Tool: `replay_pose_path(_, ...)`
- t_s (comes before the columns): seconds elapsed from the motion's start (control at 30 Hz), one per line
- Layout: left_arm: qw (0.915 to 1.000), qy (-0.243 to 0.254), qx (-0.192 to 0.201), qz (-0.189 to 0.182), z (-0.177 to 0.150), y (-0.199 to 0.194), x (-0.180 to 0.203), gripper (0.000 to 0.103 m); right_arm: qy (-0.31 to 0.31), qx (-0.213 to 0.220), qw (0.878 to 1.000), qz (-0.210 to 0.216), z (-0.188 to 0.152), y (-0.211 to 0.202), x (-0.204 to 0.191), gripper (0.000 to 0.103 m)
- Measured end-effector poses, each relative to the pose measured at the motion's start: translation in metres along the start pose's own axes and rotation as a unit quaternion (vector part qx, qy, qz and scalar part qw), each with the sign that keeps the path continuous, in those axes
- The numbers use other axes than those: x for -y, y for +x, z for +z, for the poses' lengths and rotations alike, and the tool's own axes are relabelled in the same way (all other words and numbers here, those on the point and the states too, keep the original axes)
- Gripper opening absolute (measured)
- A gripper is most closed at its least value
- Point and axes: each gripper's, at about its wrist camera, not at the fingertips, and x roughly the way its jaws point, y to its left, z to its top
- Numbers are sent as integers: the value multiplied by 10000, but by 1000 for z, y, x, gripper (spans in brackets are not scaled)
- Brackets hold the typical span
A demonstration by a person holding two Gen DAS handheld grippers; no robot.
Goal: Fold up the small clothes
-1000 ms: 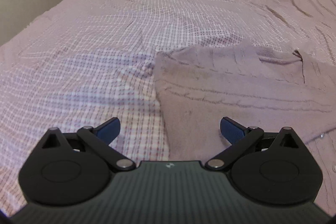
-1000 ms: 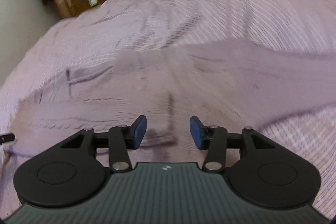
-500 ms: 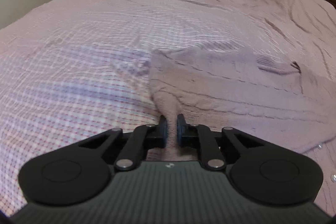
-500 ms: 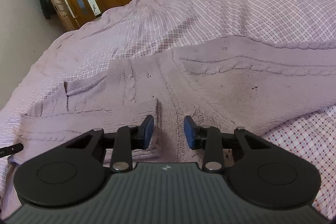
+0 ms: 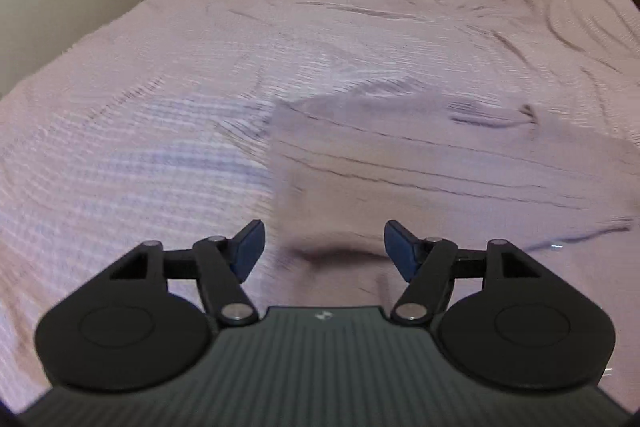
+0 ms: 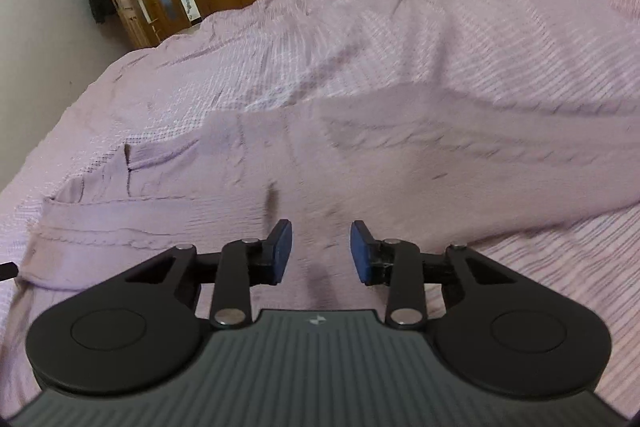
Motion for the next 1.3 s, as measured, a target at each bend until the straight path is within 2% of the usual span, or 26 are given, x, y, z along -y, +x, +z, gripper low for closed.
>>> replay_pose_path(0.13,9998,-57,-87,-140,-17,-6,50,68,-205,155,9991,-327,1,-30,38,42)
replay_pose_path(0.23,9989,55,-193,-421,-26,0,103,68,-194,249,9980,-547,-1,-55,77,42)
replay_pose_path(0.37,9949,486,-303,-835,-30,7,189,68,155,315,9960,-825,-5,-90,142,55)
replay_pose_path(0.47,9899,631,-268,-1244,-32,3,248,68,489,480,9912,-1131,-11,-119,197,64)
replay_pose_path(0.6,9800,1075,-205,-1661,-31,-1,335,68,836,586,9813,-1631,-21,-146,261,67)
replay_pose_path(0.83,9606,1677,-187,-2211,-41,1,491,68,901,790,9719,-2025,-33,-180,337,67)
replay_pose_path(0.9,9511,1942,-241,-2391,-50,3,536,68,959,987,9670,-2146,-33,-188,355,68)
replay_pose_path(0.97,9393,2253,-251,-2574,-61,2,578,68,1151,974,9637,-2203,-27,-186,377,70)
replay_pose_path(1.07,9301,2454,-217,-2723,-77,3,633,68,1332,1113,9564,-2348,-26,-192,395,70)
replay_pose_path(1.13,9263,2432,-254,-2868,-82,9,662,68,1396,1235,9523,-2416,-28,-197,403,70)
replay_pose_path(1.2,9261,2388,-263,-2908,-87,13,689,68,1497,1368,9479,-2456,-30,-199,415,70)
replay_pose_path(1.3,9236,2442,-211,-2947,-97,16,719,68,1814,1516,9478,-2139,-30,-203,434,70)
